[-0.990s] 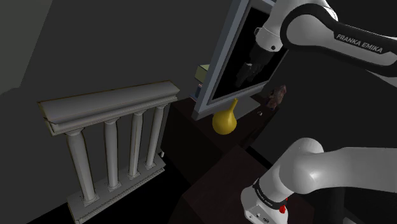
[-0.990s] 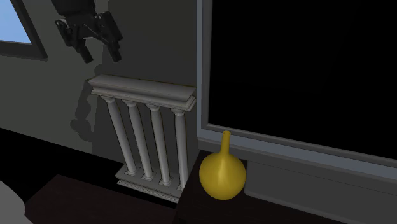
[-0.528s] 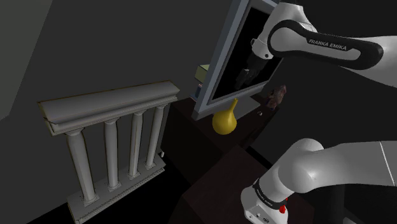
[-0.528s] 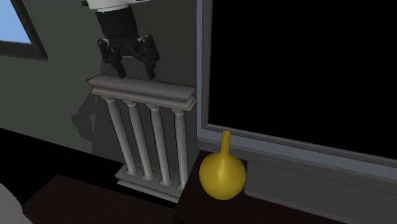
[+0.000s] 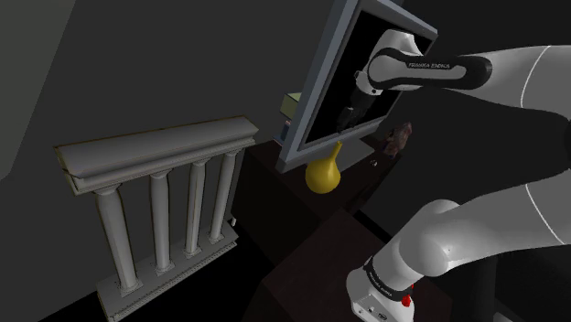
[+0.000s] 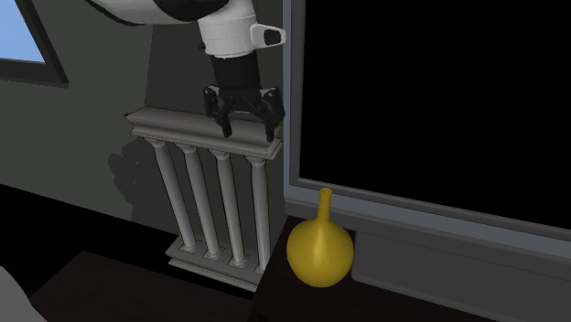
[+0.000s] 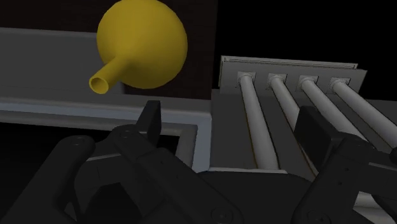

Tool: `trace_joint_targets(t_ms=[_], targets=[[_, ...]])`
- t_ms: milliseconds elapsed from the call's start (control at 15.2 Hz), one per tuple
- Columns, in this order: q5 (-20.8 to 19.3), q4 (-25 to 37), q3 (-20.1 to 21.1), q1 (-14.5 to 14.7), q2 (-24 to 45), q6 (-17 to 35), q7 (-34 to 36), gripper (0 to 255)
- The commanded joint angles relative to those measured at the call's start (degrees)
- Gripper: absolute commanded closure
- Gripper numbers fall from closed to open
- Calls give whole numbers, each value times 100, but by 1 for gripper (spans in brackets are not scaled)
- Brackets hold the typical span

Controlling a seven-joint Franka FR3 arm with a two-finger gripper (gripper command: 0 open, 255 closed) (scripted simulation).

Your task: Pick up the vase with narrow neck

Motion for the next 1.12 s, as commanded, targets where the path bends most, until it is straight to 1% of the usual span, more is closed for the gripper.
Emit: trace_joint_targets(t_ms=[0, 330, 594, 792, 924, 1056], targets=[[53, 111, -227, -17, 351, 205, -249, 0], [392, 537, -776, -41, 1357, 646, -967, 0], [888, 1001, -1128, -104, 2268, 900, -1640, 0], [1364, 1427, -1282, -241, 3001, 1006, -2177, 0], [1660, 1713, -1310, -378, 3446, 1029, -2486, 0], [1719, 1646, -1287, -402, 3531, 1168, -2526, 0]])
